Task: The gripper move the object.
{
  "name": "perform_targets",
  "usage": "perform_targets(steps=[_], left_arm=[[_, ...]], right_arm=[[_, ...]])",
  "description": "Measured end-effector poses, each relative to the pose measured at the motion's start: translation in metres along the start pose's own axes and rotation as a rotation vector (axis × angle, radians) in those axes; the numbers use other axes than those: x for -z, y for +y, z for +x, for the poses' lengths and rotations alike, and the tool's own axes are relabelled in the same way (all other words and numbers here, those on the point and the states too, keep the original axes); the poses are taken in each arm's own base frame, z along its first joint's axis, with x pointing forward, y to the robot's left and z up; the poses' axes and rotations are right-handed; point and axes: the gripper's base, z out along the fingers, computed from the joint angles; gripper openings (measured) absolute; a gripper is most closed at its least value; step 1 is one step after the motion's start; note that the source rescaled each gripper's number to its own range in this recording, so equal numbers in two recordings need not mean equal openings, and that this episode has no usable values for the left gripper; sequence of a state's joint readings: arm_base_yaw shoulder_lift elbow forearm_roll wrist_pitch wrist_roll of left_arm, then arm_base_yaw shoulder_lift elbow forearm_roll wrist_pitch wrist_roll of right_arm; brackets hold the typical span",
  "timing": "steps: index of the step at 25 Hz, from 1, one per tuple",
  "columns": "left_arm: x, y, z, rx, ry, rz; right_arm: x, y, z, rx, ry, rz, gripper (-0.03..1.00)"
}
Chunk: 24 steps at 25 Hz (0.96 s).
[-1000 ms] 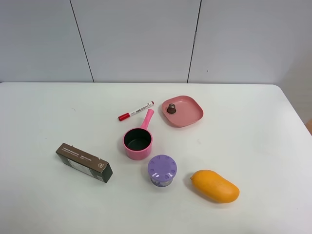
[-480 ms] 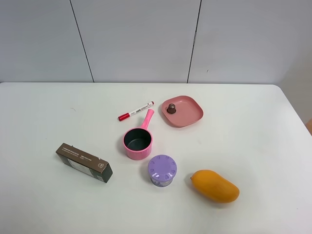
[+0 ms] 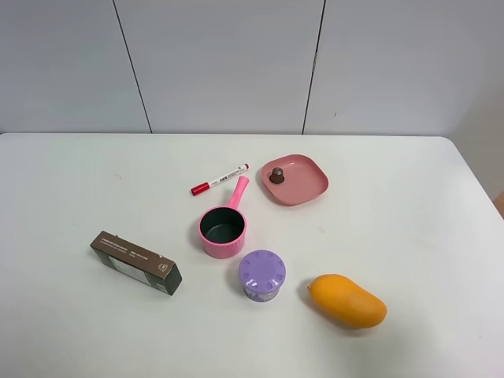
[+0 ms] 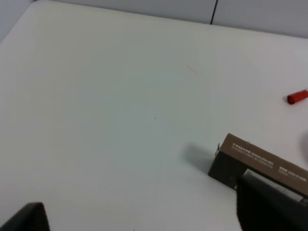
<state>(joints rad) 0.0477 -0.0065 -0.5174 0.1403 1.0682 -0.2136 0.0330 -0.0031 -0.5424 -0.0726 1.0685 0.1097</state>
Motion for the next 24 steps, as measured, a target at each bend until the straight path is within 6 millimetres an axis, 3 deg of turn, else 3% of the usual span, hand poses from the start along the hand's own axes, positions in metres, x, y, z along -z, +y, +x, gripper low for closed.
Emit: perform_targets(steps=[4, 12, 24], left_arm=[[0.0000, 0.0000, 0.0000, 0.000, 0.000, 0.000], [0.0000, 0.0000, 0.0000, 0.000, 0.000, 0.000], [0.0000, 0.0000, 0.0000, 0.000, 0.000, 0.000]], right_arm=[[-0.0096, 0.0015, 0.0085, -0.007, 0.043, -0.012, 0.99], [-0.0099, 0.0039, 0.0087, 0.037, 0.043, -0.039, 0.91], [-0.0098, 0.0040, 0.0087, 0.041, 0.043, -0.041, 0.91]])
